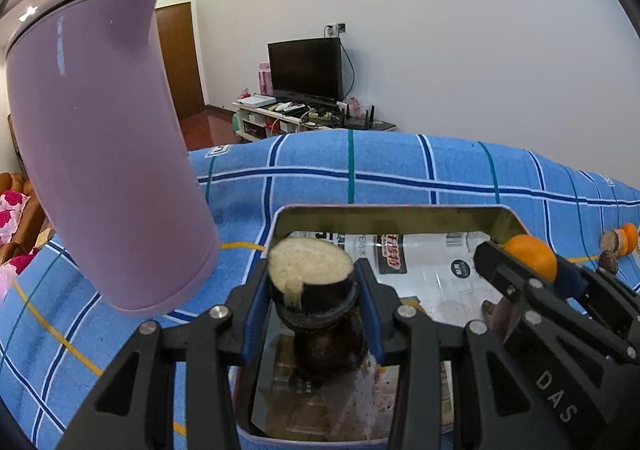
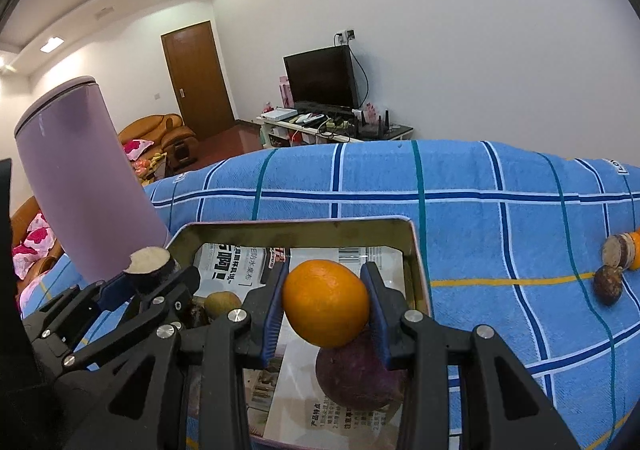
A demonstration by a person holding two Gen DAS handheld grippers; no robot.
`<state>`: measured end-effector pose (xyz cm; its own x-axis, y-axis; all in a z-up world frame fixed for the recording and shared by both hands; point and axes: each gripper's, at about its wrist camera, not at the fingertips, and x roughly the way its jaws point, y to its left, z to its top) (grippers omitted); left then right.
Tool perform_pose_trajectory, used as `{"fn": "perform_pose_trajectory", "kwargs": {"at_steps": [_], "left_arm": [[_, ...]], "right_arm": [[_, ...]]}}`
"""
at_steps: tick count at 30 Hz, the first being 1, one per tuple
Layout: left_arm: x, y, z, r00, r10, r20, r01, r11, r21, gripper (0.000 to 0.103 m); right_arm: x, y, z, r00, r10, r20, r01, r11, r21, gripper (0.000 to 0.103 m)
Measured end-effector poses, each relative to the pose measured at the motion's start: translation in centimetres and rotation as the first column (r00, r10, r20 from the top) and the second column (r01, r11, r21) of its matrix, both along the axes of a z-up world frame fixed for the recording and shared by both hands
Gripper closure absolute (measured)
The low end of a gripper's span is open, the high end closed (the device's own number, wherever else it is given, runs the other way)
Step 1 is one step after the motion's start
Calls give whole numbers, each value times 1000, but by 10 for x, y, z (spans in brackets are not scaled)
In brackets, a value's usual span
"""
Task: Organize fruits
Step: 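Lower the jar into the tin with the left gripper while the right gripper lowers the orange in, then open both grippers and withdraw them from the tin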
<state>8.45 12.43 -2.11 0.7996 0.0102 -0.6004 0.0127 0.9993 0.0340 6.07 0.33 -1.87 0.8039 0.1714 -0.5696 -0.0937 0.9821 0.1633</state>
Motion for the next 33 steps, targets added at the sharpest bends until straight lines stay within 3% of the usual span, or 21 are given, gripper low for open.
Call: {"fn": "perform_pose_trajectory", "kwargs": {"at_steps": [7, 11, 15, 16, 17, 19, 20, 23, 24, 25, 29, 33], "left_arm": [[1, 1, 0, 1000, 5, -7, -5, 1000, 0, 60], [0, 0, -1, 1000, 8, -14, -8, 1000, -9, 58], [-2, -11, -1, 1000, -25, -12, 25, 999, 22, 35], [-5, -16, 1, 1000, -30, 7, 30, 999, 46, 27], [-7, -18, 2, 999, -30, 25, 28, 998, 63, 23], [-15, -23, 7, 997, -12, 79, 3, 995, 104, 4], [-17, -24, 9, 995, 2, 100, -14, 993, 113, 0], [-24, -23, 14, 989, 20, 149, -37, 993, 113, 0], [-25, -23, 14, 988, 21, 155, -38, 994, 104, 0], [-25, -23, 14, 987, 26, 156, -42, 995, 94, 0], [-25, -20, 13, 987, 56, 154, -65, 996, 54, 0], [-25, -17, 14, 986, 65, 156, -72, 997, 39, 0]], "right_arm": [[2, -6, -1, 999, 32, -8, -31, 998, 49, 63], [5, -16, -4, 998, 66, -21, -62, 988, 142, 63], [3, -19, -4, 994, 107, -7, -102, 967, 234, 43], [1, -19, -2, 994, 109, 3, -106, 965, 239, 42], [-1, -19, 1, 994, 107, 15, -108, 966, 237, 42], [-10, -22, 8, 994, 84, 64, -96, 967, 236, 42], [-14, -26, 12, 994, 66, 89, -85, 967, 238, 42], [-28, -38, 22, 988, -26, 155, -10, 975, 222, 33], [-33, -41, 24, 982, -68, 177, 31, 978, 204, 23], [-37, -44, 26, 974, -108, 199, 71, 980, 184, 19], [-42, -48, 28, 952, -196, 236, 177, 979, 99, 19], [-46, -46, 26, 939, -221, 263, 223, 975, 23, 19]]}}
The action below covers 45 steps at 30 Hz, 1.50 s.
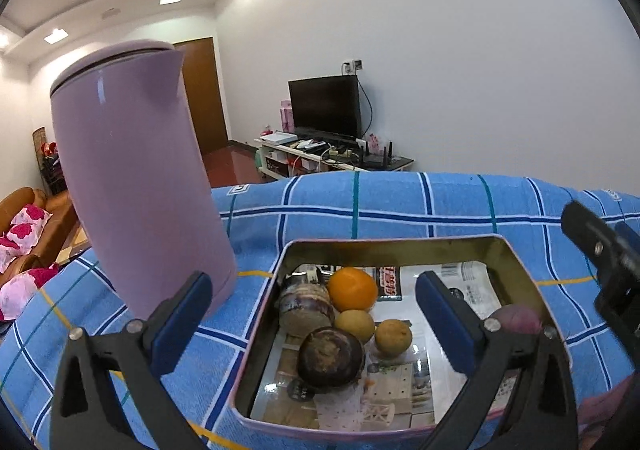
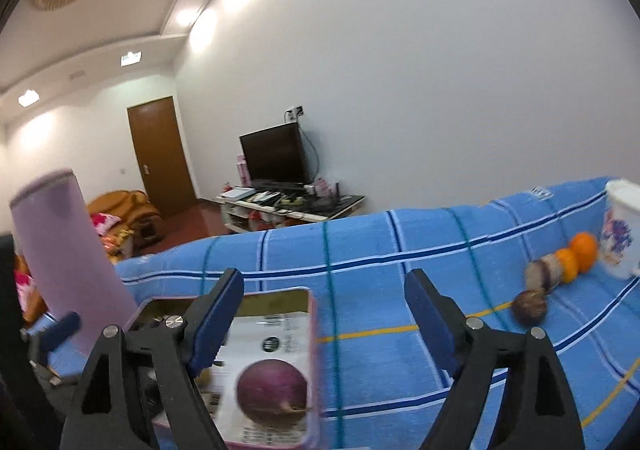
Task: Organize fruits
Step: 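Open both grippers and withdraw them from the tin, then grasp the brown round fruit with the left gripper while the right gripper grasps the purple-striped yam piece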
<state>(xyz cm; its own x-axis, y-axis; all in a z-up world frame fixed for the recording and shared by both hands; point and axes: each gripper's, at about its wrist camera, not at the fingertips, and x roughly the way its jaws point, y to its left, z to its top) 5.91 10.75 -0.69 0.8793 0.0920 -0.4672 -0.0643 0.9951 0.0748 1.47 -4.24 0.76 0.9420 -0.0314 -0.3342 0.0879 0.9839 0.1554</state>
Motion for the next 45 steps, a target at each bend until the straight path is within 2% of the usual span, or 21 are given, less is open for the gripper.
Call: {"fn": "perform_pose_trajectory", "kwargs": {"at_steps": [4, 11, 20, 25, 34, 45], "left_arm": [[-3, 0, 0, 1000, -6, 6, 6, 1000, -3, 0], [-11, -5, 1, 1000, -25, 9, 25, 1000, -9, 0], [-19, -3, 0, 1000, -14, -5, 14, 998, -54, 0], [-30, 1, 2, 1000, -2, 15, 3, 997, -76, 0], [-52, -5, 6, 998, -16, 60, 20, 998, -54, 0], [-68, -16, 6, 998, -28, 57, 30, 999, -41, 0]], "right_arm": [[-7, 2, 1, 1000, -13, 12, 13, 998, -66, 19], [-22, -12, 4, 999, -30, 24, 31, 998, -54, 19], [-39, -14, 6, 999, -38, 21, 40, 994, -106, 19], [-45, -23, 5, 999, -40, 20, 42, 992, -117, 19], [-63, -34, 7, 999, -40, 21, 43, 986, -161, 19], [-84, -78, 8, 996, -94, 6, 94, 979, -179, 19]]}}
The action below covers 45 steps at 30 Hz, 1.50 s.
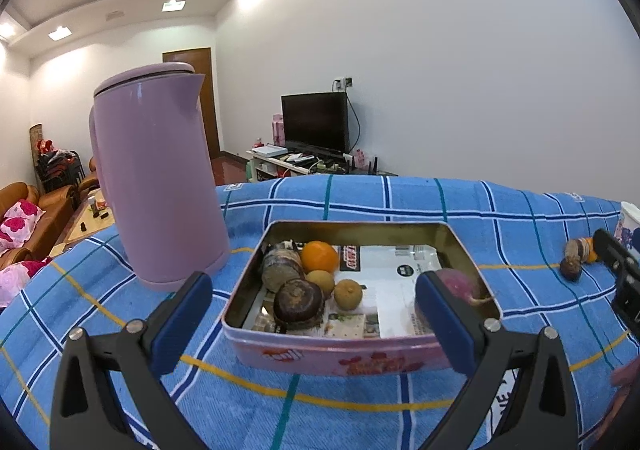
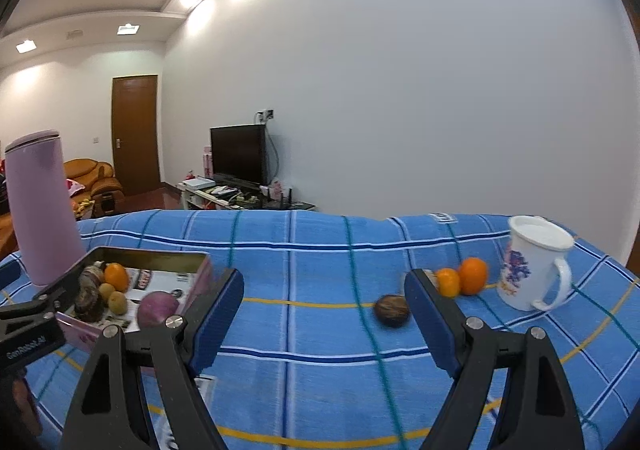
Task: Organize fruits
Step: 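Grasp the brown round fruit with the left gripper while the right gripper grasps the purple-striped yam piece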
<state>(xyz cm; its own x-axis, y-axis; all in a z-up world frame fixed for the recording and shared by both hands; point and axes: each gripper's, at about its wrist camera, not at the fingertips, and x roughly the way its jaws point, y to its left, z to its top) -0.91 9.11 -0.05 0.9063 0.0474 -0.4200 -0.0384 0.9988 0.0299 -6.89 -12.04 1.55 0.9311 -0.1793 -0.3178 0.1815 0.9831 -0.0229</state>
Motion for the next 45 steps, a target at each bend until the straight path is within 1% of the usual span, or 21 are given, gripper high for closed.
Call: {"fn": "perform_pose_trajectory", "kwargs": {"at_steps": [4, 7, 11, 14, 18, 21, 23, 25, 29, 30, 31, 33, 35, 36, 37, 39, 41, 42, 43, 44, 45], "left_arm": [[-6, -7, -1, 1000, -11, -8, 11, 1000, 3, 0], [-14, -14, -1, 999, -42, -9, 42, 999, 1, 0], [-23, -31, -3, 992, -124, -32, 124, 992, -7, 0], [-25, -54, -4, 980, -192, -59, 193, 981, 9, 0], [-31, -91, -4, 956, -284, -75, 287, 957, 35, 0], [-26, -117, -5, 935, -336, -111, 339, 941, 7, 0], [-18, -134, -5, 921, -362, -144, 364, 931, -20, 0], [-8, -155, -6, 899, -401, -176, 399, 916, -46, 1], [21, -202, -5, 863, -456, -215, 457, 888, -46, 5], [28, -211, -6, 857, -463, -227, 465, 884, -51, 9], [37, -223, -8, 843, -478, -246, 478, 876, -63, 14], [51, -246, -14, 820, -500, -278, 501, 862, -72, 19], [63, -269, -23, 803, -507, -314, 518, 854, -54, 25], [67, -277, -26, 796, -510, -325, 523, 851, -53, 30], [73, -285, -30, 787, -516, -338, 530, 846, -56, 31], [81, -296, -36, 780, -510, -363, 527, 848, -57, 33], [92, -304, -40, 762, -513, -394, 523, 847, -92, 39], [96, -306, -41, 759, -513, -401, 517, 849, -106, 41], [100, -307, -43, 758, -503, -415, 507, 855, -111, 44], [105, -309, -47, 752, -492, -439, 498, 860, -111, 51], [105, -310, -47, 757, -484, -440, 494, 864, -101, 57]], "right_arm": [[-5, -20, 0, 1000, -24, -18, 24, 1000, 3, 19], [-8, -38, -1, 998, -44, -48, 44, 999, -7, 19], [-16, -72, -3, 994, -76, -77, 77, 997, 18, 19], [-21, -99, -3, 987, -132, -87, 134, 991, 14, 19], [-25, -136, -4, 973, -203, -110, 210, 976, 51, 19], [-24, -156, -6, 964, -230, -134, 241, 967, 80, 19], [-25, -167, -7, 959, -242, -147, 259, 960, 111, 19], [-27, -177, -9, 954, -251, -162, 276, 949, 155, 19], [-29, -187, -12, 946, -263, -189, 299, 934, 196, 19], [-30, -188, -11, 945, -269, -188, 305, 931, 202, 19], [-32, -190, -10, 945, -274, -181, 309, 927, 210, 19], [-34, -193, -8, 946, -273, -174, 308, 925, 224, 19], [-35, -195, -7, 944, -276, -180, 314, 921, 231, 19], [-35, -198, -8, 942, -276, -189, 317, 917, 242, 19], [-34, -199, -9, 942, -271, -196, 316, 914, 254, 19], [-33, -205, -12, 941, -260, -217, 316, 905, 286, 19], [-33, -209, -14, 939, -253, -234, 319, 894, 314, 19], [-32, -211, -16, 939, -248, -239, 318, 889, 329, 19], [-32, -212, -17, 939, -243, -244, 317, 885, 342, 19], [-32, -213, -17, 939, -243, -244, 318, 883, 344, 19], [-33, -213, -17, 939, -243, -244, 318, 883, 345, 19]]}}
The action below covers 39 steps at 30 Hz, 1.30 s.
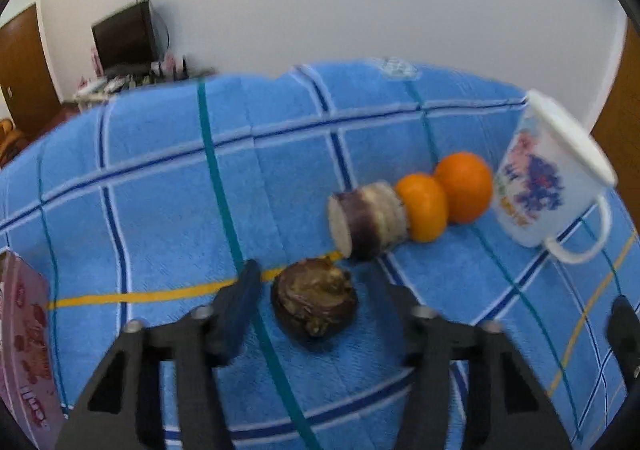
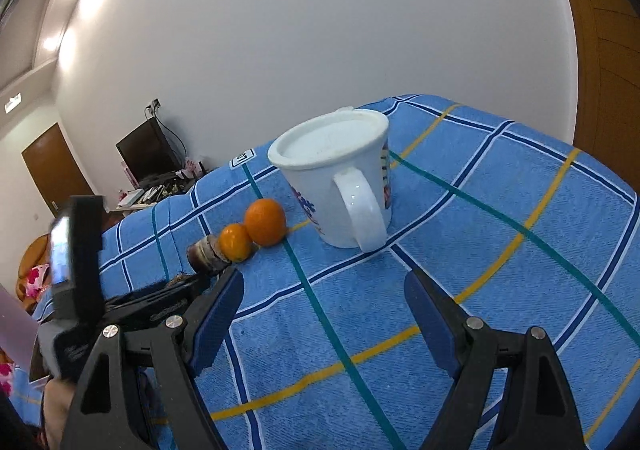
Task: Organize fruits
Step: 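Grasp the brown round fruit with the left gripper while the right gripper grasps the purple-striped yam piece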
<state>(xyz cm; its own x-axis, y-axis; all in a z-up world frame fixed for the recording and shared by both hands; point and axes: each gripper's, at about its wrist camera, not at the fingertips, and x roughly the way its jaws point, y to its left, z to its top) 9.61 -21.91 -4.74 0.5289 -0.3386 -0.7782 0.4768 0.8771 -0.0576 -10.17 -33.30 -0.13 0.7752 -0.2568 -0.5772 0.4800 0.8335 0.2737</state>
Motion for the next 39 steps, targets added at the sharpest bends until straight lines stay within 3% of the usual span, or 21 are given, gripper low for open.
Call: {"fn": "perform_pose_trajectory", "kwargs": {"at_steps": [1, 7, 14, 15, 18, 21, 28, 33, 39], "left_arm": [[-1, 0, 0, 1000, -8, -3, 8, 1000, -8, 61], [-14, 23, 3, 1000, 4, -12, -5, 998, -56, 62], [-71, 77, 25, 994, 47, 98, -37, 994, -103, 62], [-77, 85, 27, 993, 51, 106, -39, 993, -112, 62], [-99, 109, 39, 986, 71, 153, -51, 990, -132, 62], [-105, 131, 48, 974, 96, 206, -70, 989, -129, 62], [-87, 177, 53, 960, 165, 228, -128, 977, -170, 62], [-83, 194, 56, 948, 199, 248, -153, 969, -194, 62], [-90, 200, 68, 940, 197, 279, -139, 967, -215, 62]], "right_arm": [[0, 1, 0, 1000, 2, 1, -2, 1000, -2, 19], [2, 2, -1, 1000, 10, -9, -10, 1000, -19, 19], [9, 6, -6, 996, 89, 6, -90, 996, 18, 19], [11, 8, -6, 994, 112, 9, -113, 993, 33, 21], [24, 17, -9, 979, 205, 2, -203, 973, 112, 48], [44, 30, -8, 964, 266, -17, -260, 954, 147, 54], [113, 54, -7, 943, 325, -66, -321, 945, 66, 54], [164, 69, -20, 927, 336, -165, -343, 939, -11, 54], [195, 94, -34, 904, 317, -286, -362, 924, -120, 54]]}}
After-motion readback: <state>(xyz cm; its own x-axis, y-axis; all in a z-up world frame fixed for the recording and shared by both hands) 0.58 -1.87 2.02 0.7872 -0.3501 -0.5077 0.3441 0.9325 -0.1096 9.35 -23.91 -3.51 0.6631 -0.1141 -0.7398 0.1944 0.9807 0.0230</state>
